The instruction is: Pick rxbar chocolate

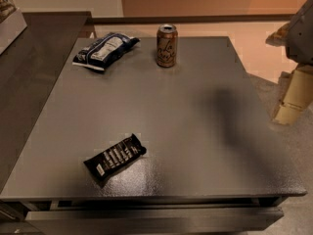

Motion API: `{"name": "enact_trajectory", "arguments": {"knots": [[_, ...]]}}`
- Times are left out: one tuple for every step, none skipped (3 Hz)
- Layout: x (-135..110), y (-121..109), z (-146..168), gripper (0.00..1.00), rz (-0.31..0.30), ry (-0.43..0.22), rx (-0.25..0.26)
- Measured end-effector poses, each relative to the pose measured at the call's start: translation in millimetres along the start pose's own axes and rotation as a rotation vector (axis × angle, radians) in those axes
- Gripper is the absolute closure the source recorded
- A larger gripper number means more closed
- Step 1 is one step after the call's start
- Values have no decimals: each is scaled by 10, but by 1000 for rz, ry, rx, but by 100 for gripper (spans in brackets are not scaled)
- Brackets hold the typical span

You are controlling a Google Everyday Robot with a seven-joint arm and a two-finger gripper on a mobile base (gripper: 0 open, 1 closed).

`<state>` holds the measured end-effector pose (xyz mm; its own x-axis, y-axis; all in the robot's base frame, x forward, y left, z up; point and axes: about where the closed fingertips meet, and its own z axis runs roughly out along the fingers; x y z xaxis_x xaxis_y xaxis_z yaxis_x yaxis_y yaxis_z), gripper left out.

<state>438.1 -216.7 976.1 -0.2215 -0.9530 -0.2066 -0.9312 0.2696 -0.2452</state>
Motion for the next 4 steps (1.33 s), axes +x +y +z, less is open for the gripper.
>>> {"name": "enact_trajectory", "arguments": {"knots": [[-38,13,-21,0,-9,-15,6],[-205,92,24,0,-51,-57,3],[-447,159,146,0,-106,-104,-19],[-767,268,342,0,-188,-135,-55]]}}
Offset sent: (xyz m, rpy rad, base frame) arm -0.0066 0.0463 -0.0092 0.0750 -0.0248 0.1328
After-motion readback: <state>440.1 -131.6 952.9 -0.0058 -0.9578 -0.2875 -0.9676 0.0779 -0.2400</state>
